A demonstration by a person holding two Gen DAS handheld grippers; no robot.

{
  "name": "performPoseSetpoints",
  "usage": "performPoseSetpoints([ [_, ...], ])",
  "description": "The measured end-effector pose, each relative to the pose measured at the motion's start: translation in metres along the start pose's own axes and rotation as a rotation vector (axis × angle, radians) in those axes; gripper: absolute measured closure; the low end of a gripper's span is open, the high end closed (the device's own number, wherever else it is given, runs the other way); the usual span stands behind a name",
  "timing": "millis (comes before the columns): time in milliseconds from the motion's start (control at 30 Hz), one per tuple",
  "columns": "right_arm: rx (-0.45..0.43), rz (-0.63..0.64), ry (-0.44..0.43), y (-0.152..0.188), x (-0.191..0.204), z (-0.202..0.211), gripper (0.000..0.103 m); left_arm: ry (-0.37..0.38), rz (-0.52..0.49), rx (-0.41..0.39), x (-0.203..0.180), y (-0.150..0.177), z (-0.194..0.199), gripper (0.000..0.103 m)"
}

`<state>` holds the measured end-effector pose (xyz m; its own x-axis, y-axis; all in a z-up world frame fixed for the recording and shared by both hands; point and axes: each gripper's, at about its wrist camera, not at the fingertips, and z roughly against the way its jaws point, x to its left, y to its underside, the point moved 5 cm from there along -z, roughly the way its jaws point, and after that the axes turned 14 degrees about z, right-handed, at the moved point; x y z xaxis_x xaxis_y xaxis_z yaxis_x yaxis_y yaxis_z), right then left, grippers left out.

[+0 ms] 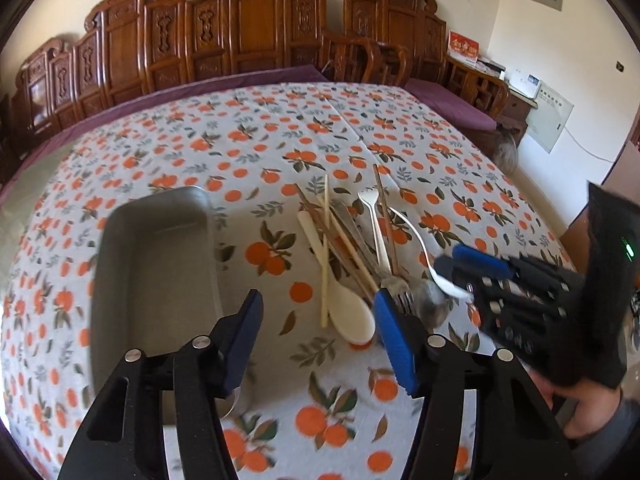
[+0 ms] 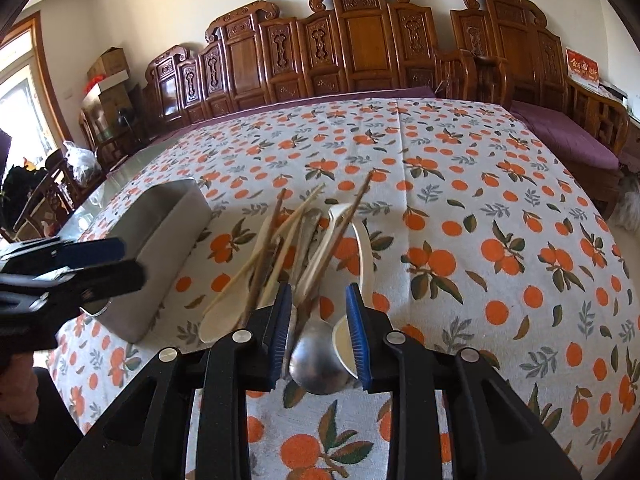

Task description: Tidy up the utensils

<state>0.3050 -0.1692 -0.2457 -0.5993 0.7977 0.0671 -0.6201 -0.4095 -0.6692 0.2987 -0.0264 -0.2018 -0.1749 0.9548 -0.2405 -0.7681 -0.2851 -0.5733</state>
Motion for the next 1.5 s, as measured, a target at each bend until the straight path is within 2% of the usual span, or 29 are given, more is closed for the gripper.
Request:
performPoseSetpoints([
  [67, 0.001, -0.01, 0.002, 0.003, -0.004, -0.001, 0.073, 0.006, 0.017, 0.026, -0.003, -0.003, -0.014, 0.058],
  [200, -0.006, -0.03, 0.0, 0.007, -0.012, 0.001, 0.073, 0.028, 0.053, 0.067, -0.01, -0.009, -0.039, 0.061],
  [367, -0.018, -0.05, -0.017, 0.008, -0.016, 0.003, 0.073, 0.087, 0.132, 0.138, -0.017, -0.009, -0.067, 0.07],
  [467, -0.029, -0.053, -0.021, 0.007, -0.017, 0.006, 0.072, 0.076, 0.155, 0.156, -0.018, -0.01, -0.08, 0.078],
  [600, -0.033, -0.061, -0.026, 0.007, -0.018, 0.006, 0.072, 0.066, 0.188, 0.172, -0.015, -0.014, -0.092, 0.082],
  [733, -0.032, -0.062, -0.026, 0.008, -0.017, 0.006, 0.072, 0.074, 0.209, 0.194, -0.013, -0.014, -0.098, 0.095],
  [767, -0.031, -0.063, -0.027, 0.008, -0.017, 0.006, 0.072, 0.078, 0.211, 0.194, -0.014, -0.014, -0.098, 0.096],
  [1067, -0.017, -0.063, -0.026, 0.012, -0.015, 0.004, 0.072, 0.092, 0.202, 0.183, -0.009, -0.007, -0.077, 0.099],
  [1333, -0.004, -0.05, -0.015, 0.005, -0.013, 0.005, 0.073, 0.124, 0.153, 0.119, -0.01, -0.01, -0.031, 0.099],
  [1500, 0.006, -0.071, -0.054, -0.011, -0.013, -0.009, 0.075, 0.13, 0.128, 0.077, -0.005, -0.013, -0.006, 0.099],
])
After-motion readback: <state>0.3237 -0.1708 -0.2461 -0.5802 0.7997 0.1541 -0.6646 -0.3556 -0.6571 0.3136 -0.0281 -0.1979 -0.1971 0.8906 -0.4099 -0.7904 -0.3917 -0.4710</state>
